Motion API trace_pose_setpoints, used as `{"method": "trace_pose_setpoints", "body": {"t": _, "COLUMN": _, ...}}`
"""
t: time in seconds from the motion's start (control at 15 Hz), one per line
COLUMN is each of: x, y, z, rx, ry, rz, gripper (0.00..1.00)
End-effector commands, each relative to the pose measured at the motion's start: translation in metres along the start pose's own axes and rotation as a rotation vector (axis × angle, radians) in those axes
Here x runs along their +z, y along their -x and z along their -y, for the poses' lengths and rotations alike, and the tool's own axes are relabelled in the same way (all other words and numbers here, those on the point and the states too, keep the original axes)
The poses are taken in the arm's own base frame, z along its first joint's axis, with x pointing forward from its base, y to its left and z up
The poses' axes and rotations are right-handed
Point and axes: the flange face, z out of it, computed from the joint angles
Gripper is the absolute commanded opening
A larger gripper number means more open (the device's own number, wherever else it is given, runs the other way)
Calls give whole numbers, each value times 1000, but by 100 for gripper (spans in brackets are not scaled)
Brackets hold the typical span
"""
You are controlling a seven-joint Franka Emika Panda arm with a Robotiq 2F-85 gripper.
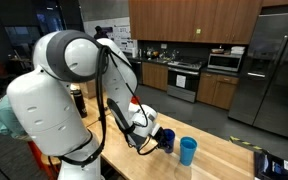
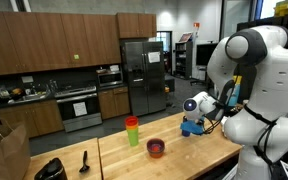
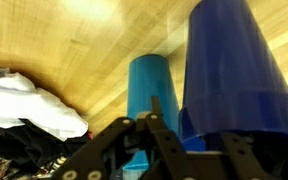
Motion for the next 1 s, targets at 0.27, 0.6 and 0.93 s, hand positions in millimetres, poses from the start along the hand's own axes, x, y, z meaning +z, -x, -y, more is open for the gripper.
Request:
{"method": "trace_pose_setpoints", "body": {"t": 0.27, "x": -16, "y": 2, "z": 10, "rx": -40, "ry": -39, "rz": 55, "gripper": 96}}
{"method": "trace_pose_setpoints", "body": {"t": 0.6, "x": -34, "y": -9, "z": 23, "rx": -23, "ry": -91, "rz": 89, "gripper": 100}}
{"method": "trace_pose_setpoints", "body": {"t": 0.93, "x": -48, "y": -23, "z": 33, "rx": 25, "ry": -133, "rz": 155, "gripper": 100}}
